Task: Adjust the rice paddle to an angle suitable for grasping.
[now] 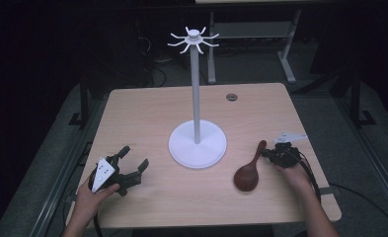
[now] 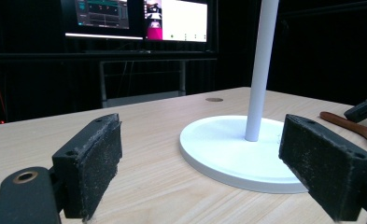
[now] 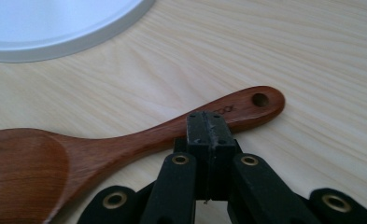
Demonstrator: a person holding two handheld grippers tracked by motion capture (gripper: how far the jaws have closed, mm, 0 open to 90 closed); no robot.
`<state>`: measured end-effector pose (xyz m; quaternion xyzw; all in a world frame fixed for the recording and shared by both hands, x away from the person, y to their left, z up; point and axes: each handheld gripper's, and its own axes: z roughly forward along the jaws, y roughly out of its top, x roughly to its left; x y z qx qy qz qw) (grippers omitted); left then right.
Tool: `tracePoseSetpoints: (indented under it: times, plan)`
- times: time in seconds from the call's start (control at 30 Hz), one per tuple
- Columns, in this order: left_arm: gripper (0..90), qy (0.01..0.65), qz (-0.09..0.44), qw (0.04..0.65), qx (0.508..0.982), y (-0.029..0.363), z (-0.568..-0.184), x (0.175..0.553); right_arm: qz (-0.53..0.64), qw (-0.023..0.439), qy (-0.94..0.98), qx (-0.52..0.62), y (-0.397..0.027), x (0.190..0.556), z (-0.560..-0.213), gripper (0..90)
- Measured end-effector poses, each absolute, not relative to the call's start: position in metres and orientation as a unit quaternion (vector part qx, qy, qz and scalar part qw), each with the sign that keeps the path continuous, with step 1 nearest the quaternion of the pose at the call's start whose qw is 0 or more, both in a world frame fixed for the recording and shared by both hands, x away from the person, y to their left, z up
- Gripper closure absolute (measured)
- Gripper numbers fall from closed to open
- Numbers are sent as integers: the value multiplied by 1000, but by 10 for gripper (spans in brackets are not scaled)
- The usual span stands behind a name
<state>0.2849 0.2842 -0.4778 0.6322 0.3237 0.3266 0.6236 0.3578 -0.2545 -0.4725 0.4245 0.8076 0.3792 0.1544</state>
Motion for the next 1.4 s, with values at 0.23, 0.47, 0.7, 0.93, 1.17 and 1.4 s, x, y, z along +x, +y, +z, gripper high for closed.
tracePoseSetpoints:
  times: [0.23,0.47,0.7,0.93,1.17,1.4]
  plan:
    - [127,323,327,624,632,284,-478,285,386,142,813,412,-243,356,-472,896]
    - [127,323,326,624,632,284,-478,285,389,135,819,399,-235,355,-471,897]
    - [127,324,326,624,632,284,-478,285,390,133,827,382,-225,353,-471,897]
    - [127,324,326,624,632,284,-478,285,392,118,833,371,-215,350,-470,898]
    - [127,324,326,624,632,284,-478,285,397,109,838,357,-208,348,-469,898]
    - [127,324,326,624,632,284,-478,285,405,97,843,341,-203,346,-469,898]
